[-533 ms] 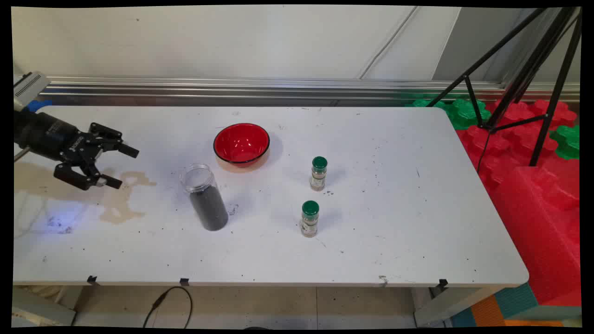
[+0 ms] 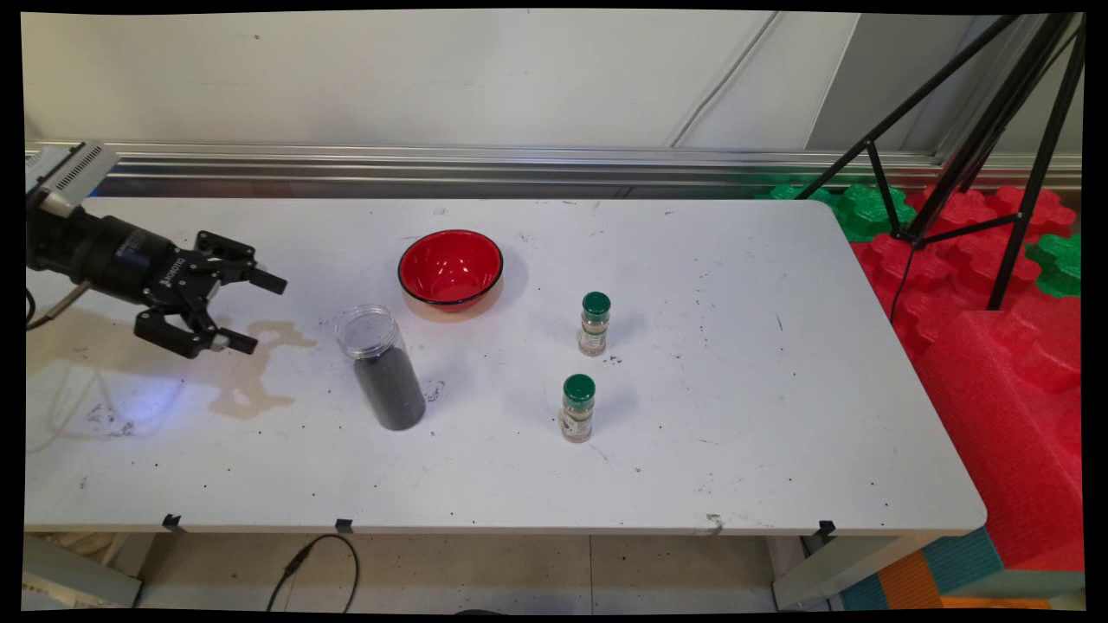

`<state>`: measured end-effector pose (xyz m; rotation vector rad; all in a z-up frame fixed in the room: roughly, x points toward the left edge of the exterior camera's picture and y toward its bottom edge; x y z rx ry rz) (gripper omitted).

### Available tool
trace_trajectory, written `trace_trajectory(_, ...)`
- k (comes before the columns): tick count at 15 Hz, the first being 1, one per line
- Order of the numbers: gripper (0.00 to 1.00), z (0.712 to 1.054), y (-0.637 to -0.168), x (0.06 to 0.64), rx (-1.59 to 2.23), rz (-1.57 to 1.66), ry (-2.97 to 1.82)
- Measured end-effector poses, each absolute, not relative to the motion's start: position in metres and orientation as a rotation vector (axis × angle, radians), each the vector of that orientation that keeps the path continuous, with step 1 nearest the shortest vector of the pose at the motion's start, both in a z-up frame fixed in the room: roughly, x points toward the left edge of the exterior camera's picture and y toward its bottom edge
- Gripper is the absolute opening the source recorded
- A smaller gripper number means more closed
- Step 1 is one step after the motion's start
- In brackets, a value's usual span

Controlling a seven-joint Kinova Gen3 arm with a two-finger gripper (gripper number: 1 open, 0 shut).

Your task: Pick up the black seasoning powder from the table

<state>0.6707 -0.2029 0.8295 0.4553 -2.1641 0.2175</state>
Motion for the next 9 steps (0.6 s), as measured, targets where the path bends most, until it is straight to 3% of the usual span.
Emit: trace_trajectory(9, 1.0, 0.811, -0.207, 0.641, 0.363, 0.243, -2.126)
